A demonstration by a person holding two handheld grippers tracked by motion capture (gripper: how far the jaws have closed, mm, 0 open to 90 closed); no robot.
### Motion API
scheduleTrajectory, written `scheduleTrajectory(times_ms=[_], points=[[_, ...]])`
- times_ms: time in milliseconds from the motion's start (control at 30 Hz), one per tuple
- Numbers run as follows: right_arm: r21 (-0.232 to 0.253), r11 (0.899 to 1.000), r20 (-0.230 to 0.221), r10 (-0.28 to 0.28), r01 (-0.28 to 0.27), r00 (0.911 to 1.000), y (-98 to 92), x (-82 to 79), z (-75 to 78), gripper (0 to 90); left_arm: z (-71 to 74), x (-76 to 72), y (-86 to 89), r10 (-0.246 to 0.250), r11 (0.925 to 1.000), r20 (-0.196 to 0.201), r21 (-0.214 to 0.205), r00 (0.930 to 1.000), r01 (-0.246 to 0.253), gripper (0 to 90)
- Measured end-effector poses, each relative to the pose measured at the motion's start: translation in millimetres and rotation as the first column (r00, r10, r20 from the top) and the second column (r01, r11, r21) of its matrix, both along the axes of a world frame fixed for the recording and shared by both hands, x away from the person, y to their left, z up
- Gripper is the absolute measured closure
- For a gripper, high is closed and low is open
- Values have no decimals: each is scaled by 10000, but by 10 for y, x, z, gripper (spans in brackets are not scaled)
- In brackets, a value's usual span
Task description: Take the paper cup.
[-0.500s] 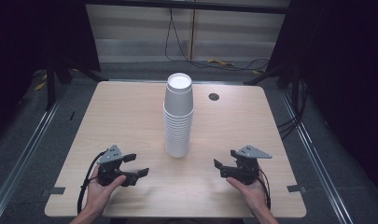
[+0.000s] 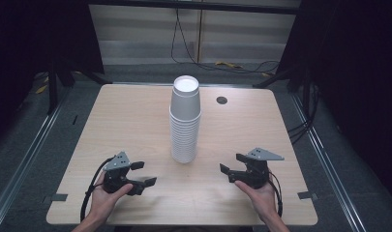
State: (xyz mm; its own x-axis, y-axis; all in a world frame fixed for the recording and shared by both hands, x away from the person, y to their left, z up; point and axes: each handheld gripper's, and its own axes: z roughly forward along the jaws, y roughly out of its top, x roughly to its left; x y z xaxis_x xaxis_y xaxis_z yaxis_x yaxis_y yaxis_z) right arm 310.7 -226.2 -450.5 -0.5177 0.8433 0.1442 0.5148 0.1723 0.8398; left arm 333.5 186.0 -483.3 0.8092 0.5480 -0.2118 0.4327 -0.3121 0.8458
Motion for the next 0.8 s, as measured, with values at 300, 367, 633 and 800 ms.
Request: scheduleTrajectory(times_ms=[300, 367, 633, 800], points=[[245, 9985, 192, 480, -485, 9987, 13, 28, 133, 222, -2, 25, -36, -67, 9999, -40, 82, 10000, 67, 198], [276, 9979, 265, 573, -580, 9980, 23, 40, 160, 223, -9, 35, -51, -53, 10000, -61, 74, 10000, 54, 198], [536, 9936, 547, 960, -990, 9939, 16, 109, 307, 245, -17, 55, -69, -92, 9999, 44, 111, 9999, 92, 198], [675, 9913, 694, 1081, -1128, 9917, 31, 143, 401, 233, -28, 47, -64, -45, 9998, -16, 181, 10000, 45, 198]])
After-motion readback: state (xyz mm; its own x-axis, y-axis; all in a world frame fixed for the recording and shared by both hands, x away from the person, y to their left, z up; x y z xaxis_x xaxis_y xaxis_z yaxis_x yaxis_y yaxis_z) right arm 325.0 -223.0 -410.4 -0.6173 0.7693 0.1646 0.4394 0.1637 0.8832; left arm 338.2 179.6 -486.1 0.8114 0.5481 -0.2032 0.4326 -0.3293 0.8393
